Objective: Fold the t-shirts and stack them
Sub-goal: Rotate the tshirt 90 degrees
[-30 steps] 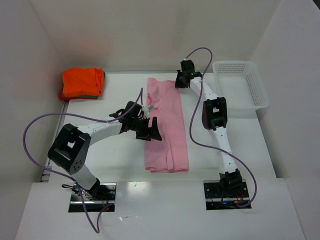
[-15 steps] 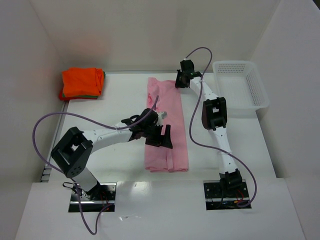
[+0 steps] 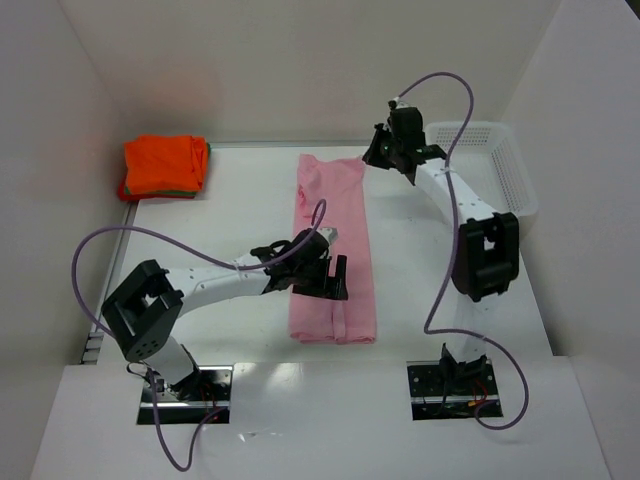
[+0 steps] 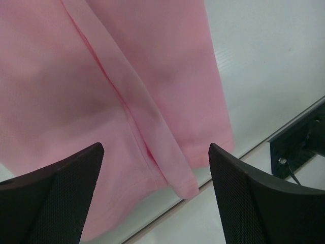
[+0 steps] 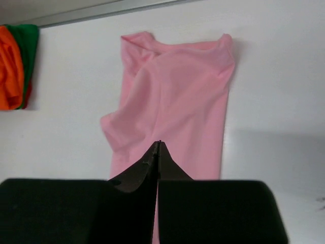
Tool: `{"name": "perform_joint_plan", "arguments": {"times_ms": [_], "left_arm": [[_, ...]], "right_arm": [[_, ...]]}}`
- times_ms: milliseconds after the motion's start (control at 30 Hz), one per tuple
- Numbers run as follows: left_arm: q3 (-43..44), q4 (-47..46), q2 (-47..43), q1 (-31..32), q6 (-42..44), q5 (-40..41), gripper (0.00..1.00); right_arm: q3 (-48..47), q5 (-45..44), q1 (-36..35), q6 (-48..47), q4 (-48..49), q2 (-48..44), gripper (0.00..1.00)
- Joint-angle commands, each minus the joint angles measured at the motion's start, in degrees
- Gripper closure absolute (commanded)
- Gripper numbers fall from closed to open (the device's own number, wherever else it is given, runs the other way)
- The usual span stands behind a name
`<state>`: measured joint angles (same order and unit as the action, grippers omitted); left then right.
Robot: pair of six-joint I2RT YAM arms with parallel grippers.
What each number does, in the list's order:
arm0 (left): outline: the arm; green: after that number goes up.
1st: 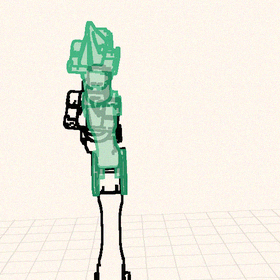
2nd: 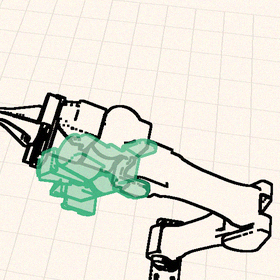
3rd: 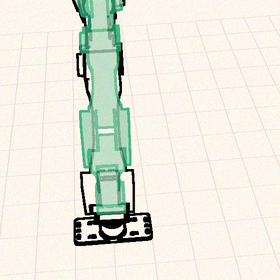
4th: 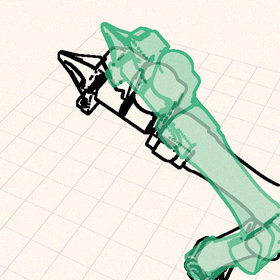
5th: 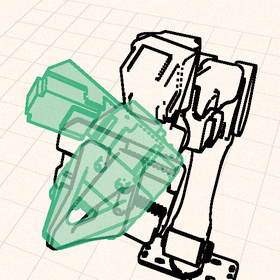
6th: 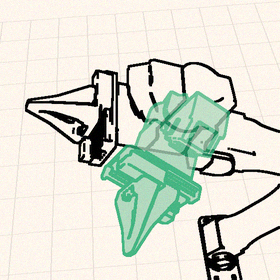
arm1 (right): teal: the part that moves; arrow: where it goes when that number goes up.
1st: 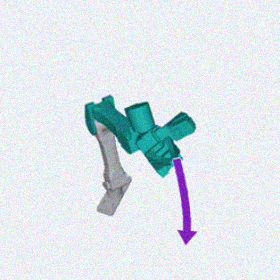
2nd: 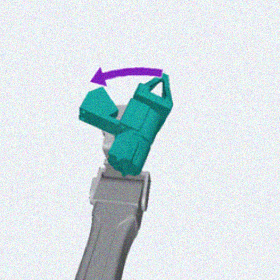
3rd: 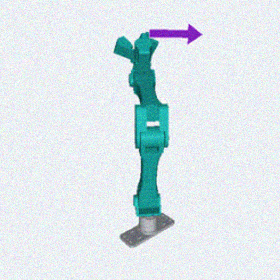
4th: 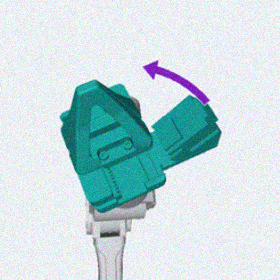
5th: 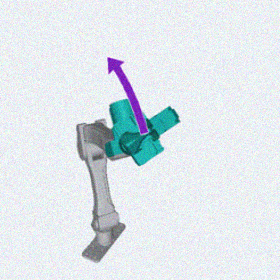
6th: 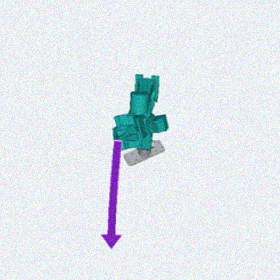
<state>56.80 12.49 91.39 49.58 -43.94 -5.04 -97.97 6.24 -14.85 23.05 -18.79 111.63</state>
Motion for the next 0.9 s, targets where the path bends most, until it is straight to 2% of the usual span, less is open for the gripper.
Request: {"name": "perform_joint_plan", "arguments": {"times_ms": [0,200,300,700,867], "left_arm": [[1.64,2.18,-0.61,2.0,-1.67,6.0,0.08],[4.02,6.4,0.45,4.46,-3.42,11.62,0.08],[4.55,7.45,0.45,5.78,-4.04,12.95,0.11],[6.83,9.91,4.58,6.93,-4.13,15.5,0.11],[8.41,14.84,5.19,7.46,-3.44,21.55,0.11]], "right_arm": [[11.53,1.05,-0.35,1.21,3.32,-5.01,0.99],[24.21,1.67,-3.33,3.85,4.89,-9.06,0.99],[27.65,1.67,-4.22,4.37,5.42,-10.38,0.99],[35.04,5.44,-5.89,3.23,8.41,-9.86,0.99],[35.57,5.45,-5.89,2.7,8.41,-9.33,0.99]]}}
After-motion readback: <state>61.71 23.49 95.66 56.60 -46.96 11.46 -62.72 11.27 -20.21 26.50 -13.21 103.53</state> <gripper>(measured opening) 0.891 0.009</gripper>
